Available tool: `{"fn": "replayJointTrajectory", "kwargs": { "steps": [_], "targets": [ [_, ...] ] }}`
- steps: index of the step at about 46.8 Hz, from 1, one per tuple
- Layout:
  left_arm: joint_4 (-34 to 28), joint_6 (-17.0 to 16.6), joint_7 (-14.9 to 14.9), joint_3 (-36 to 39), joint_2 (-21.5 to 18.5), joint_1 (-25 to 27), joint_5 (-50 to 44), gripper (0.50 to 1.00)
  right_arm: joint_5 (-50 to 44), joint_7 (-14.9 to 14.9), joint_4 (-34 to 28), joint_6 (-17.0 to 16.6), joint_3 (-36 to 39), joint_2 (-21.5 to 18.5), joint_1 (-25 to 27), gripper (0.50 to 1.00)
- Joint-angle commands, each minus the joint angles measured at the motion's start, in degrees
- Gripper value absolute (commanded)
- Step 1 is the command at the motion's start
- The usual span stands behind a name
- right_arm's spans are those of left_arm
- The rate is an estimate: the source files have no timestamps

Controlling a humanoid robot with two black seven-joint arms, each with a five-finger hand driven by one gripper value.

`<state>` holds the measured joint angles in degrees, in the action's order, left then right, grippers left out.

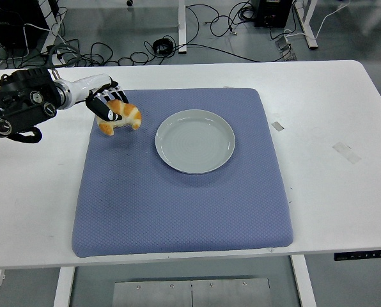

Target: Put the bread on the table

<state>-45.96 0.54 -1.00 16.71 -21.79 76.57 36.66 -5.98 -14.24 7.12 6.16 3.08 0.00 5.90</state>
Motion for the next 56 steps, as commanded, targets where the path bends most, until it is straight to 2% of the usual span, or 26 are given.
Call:
{"fn": "replayJointTrajectory", "kwargs": {
  "steps": [1, 5, 25, 26, 27, 28, 29, 38, 47, 50, 56],
  "targets": [
    [1.4, 0.0, 0.1, 0.0, 1.0, -0.7, 0.0, 0.500, 0.0, 0.0, 0.0, 0.0, 0.0, 0.0, 0.0, 1.000],
    [3.2, 0.1, 0.2, 0.0, 2.6, -1.1, 0.0, 0.500, 0.0, 0.0, 0.0, 0.0, 0.0, 0.0, 0.0, 1.000],
    [3.3, -0.2, 0.0, -0.8, 3.7, -1.1, -0.4, 0.500, 0.0, 0.0, 0.0, 0.0, 0.0, 0.0, 0.0, 1.000],
    [3.4, -0.2, 0.0, -0.9, 3.7, -1.0, -0.8, 0.546, 0.0, 0.0, 0.0, 0.0, 0.1, 0.0, 0.0, 1.000],
    [3.4, -0.3, -0.1, -0.9, 3.7, -1.1, -0.8, 0.662, 0.0, 0.0, 0.0, 0.0, 0.0, 0.0, 0.0, 1.000],
    [3.4, -0.4, -0.1, -0.9, 3.8, -1.1, -0.8, 0.747, 0.0, 0.0, 0.0, 0.0, 0.0, 0.0, 0.0, 1.000],
    [3.4, -0.4, -0.1, -0.9, 3.8, -1.1, -0.8, 0.778, 0.0, 0.0, 0.0, 0.0, 0.0, 0.0, 0.0, 1.000],
    [3.4, -0.4, -0.1, -1.0, 3.9, -1.1, -1.1, 0.869, 0.0, 0.0, 0.0, 0.0, 0.0, 0.0, 0.0, 1.000],
    [3.3, -0.3, -0.1, -2.2, 3.8, -1.1, -1.1, 0.927, 0.0, 0.0, 0.0, 0.0, 0.0, 0.0, 0.0, 1.000],
    [3.3, -0.2, -0.1, -4.0, 3.4, -1.0, -1.2, 0.970, 0.0, 0.0, 0.0, 0.0, 0.0, 0.0, 0.0, 1.000],
    [3.4, -0.1, -0.1, -10.3, 2.9, -0.3, -2.4, 0.974, 0.0, 0.0, 0.0, 0.0, 0.0, 0.0, 0.0, 1.000]
  ]
}}
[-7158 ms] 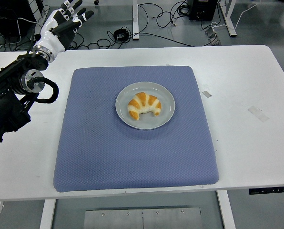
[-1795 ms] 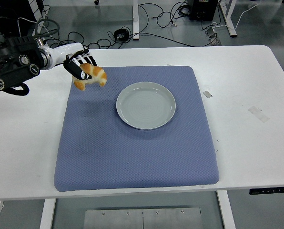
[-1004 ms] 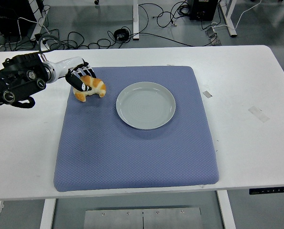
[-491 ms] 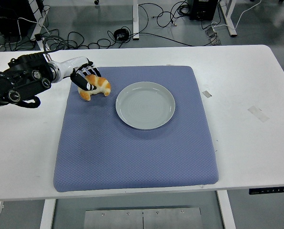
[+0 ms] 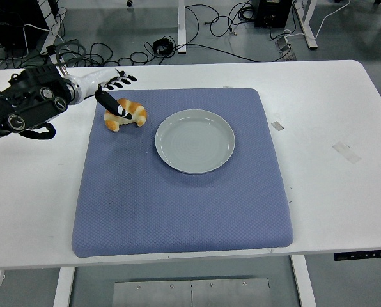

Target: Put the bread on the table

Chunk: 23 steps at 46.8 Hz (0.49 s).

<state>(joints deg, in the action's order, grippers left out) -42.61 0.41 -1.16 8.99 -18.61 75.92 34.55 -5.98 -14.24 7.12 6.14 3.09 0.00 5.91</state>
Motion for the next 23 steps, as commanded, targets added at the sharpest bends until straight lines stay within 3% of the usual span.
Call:
{"fn": "replayJointTrajectory", "kwargs": {
  "steps": [1, 5, 9, 13, 23],
  "targets": [
    [0.1, -0.1, -0.1, -3.4, -0.4, 0.5, -0.3, 0.974, 0.0, 0.0, 0.0, 0.0, 0.0, 0.0, 0.0, 1.000],
    [1.1, -1.7, -0.5, -5.6, -0.4, 1.2, -0.4, 0.974, 0.0, 0.0, 0.0, 0.0, 0.0, 0.0, 0.0, 1.000],
    [2.6, -5.8, 0.4, -8.5, 0.1, 0.6, -1.4, 0.974, 0.0, 0.0, 0.0, 0.0, 0.0, 0.0, 0.1, 1.000],
    [3.2, -8.7, 1.4, -15.1, 1.9, -1.0, -7.4, 0.974, 0.0, 0.0, 0.0, 0.0, 0.0, 0.0, 0.0, 1.000],
    [4.0, -8.5, 2.0, -21.2, 2.5, -3.3, -13.8, 0.974, 0.0, 0.0, 0.0, 0.0, 0.0, 0.0, 0.0, 1.000]
  ]
}}
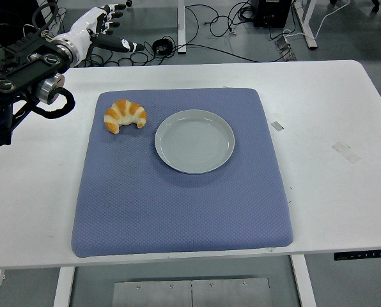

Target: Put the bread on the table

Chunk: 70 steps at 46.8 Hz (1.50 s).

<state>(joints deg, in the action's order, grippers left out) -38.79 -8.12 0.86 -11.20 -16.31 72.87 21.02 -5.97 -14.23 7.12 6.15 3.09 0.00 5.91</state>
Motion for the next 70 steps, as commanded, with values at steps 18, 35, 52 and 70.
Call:
{"fn": "replayJointTrajectory", "kwargs": {
  "steps": [18, 35, 52, 70],
  "targets": [
    [7.8, 4.2, 5.4, -10.8, 2.2, -3.3, -13.5, 0.980, 0.0, 0.0, 0.0, 0.0, 0.0, 0.0, 0.0, 1.000],
    [9.6, 9.3, 7.1, -16.9, 2.3, -6.4, -15.5, 0.981, 0.0, 0.0, 0.0, 0.0, 0.0, 0.0, 0.0, 1.000],
    [10.7, 14.1, 6.3, -26.4, 3.7, -9.0, -19.4, 0.981, 0.0, 0.0, 0.3, 0.0, 0.1, 0.0, -0.1, 1.000],
    [14.6, 19.9, 6.5, -32.3, 6.5, -10.7, -21.9, 0.981, 0.0, 0.0, 0.5, 0.0, 0.1, 0.0, -0.2, 1.000]
  ]
}}
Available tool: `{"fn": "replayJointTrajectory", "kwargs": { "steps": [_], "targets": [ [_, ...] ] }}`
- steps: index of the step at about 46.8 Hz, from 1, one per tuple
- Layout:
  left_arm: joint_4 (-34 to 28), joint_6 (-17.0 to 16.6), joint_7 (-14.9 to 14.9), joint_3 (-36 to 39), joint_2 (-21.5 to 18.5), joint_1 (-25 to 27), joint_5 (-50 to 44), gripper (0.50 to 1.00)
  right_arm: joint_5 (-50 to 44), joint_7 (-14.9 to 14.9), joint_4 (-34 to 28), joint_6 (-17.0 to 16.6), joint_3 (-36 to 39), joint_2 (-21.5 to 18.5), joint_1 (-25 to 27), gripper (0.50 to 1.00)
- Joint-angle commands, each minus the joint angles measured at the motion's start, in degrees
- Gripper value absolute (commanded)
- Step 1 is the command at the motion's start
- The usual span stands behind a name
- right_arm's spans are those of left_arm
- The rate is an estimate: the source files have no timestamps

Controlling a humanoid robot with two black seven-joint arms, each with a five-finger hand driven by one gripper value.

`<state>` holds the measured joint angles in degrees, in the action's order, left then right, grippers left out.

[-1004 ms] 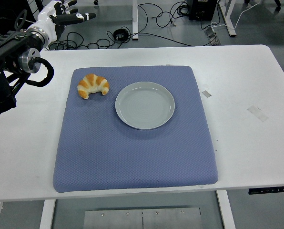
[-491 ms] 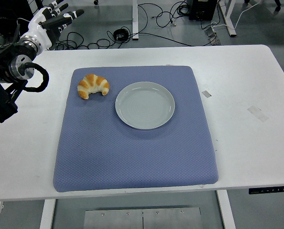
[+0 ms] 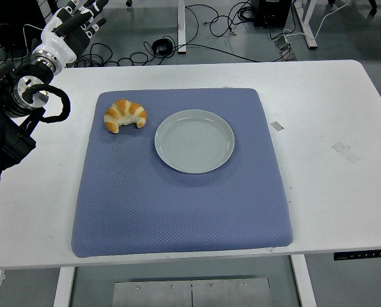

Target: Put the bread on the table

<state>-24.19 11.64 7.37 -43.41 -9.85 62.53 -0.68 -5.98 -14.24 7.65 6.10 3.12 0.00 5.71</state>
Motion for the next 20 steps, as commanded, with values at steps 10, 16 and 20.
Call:
{"fn": "replayJointTrajectory", "kwargs": {
  "steps": [10, 16, 20],
  "targets": [
    [0.0, 0.2, 0.1, -0.2, 0.1, -1.7, -1.5, 0.981, -0.1, 0.0, 0.2, 0.1, 0.0, 0.0, -0.1, 1.000],
    [0.1, 0.7, 0.0, 0.0, 0.6, -2.1, -2.3, 0.981, -0.1, 0.0, 0.2, 0.0, 0.0, 0.0, -0.1, 1.000],
    [0.0, 0.9, 0.0, 0.0, 0.8, -2.5, -2.4, 0.981, -0.1, 0.0, 0.2, 0.1, 0.0, 0.0, -0.1, 1.000]
  ]
}}
